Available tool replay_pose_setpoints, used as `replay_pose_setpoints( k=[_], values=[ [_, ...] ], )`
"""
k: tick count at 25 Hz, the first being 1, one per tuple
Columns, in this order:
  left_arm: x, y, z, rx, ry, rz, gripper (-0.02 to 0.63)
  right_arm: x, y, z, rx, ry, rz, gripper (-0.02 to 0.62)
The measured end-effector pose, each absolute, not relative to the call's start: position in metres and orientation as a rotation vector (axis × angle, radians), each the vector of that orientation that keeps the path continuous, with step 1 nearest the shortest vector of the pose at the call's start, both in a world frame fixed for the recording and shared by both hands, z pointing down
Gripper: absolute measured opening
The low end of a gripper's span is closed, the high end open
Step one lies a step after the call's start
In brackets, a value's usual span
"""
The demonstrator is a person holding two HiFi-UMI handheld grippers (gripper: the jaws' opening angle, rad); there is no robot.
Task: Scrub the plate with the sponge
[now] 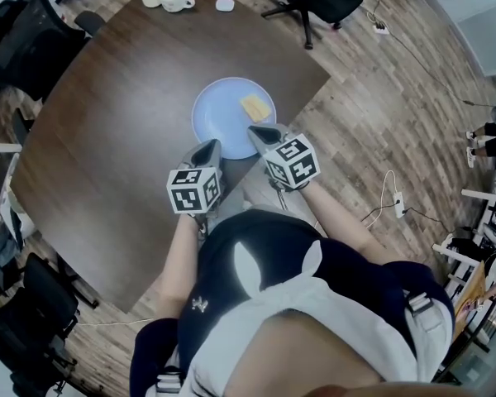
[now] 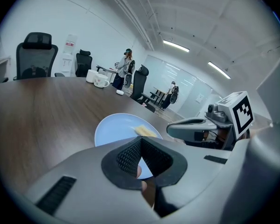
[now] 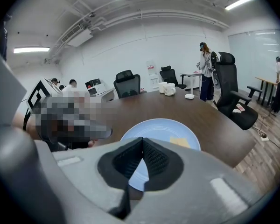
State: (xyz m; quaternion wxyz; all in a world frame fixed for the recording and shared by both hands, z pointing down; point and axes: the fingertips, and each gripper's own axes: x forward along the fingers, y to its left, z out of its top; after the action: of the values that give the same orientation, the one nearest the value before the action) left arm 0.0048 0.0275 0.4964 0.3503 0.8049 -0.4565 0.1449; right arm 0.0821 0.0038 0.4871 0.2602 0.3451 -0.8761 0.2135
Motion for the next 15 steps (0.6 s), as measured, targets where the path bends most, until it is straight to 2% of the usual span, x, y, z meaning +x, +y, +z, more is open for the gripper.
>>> replay_pose_setpoints(
  k=[15],
  values=[
    [0.035,0.082,0.479,2.162,-1.193,0.382,0.006,0.108,0.064,0.457,1.020,-2.407,0.546,-0.002]
  ],
)
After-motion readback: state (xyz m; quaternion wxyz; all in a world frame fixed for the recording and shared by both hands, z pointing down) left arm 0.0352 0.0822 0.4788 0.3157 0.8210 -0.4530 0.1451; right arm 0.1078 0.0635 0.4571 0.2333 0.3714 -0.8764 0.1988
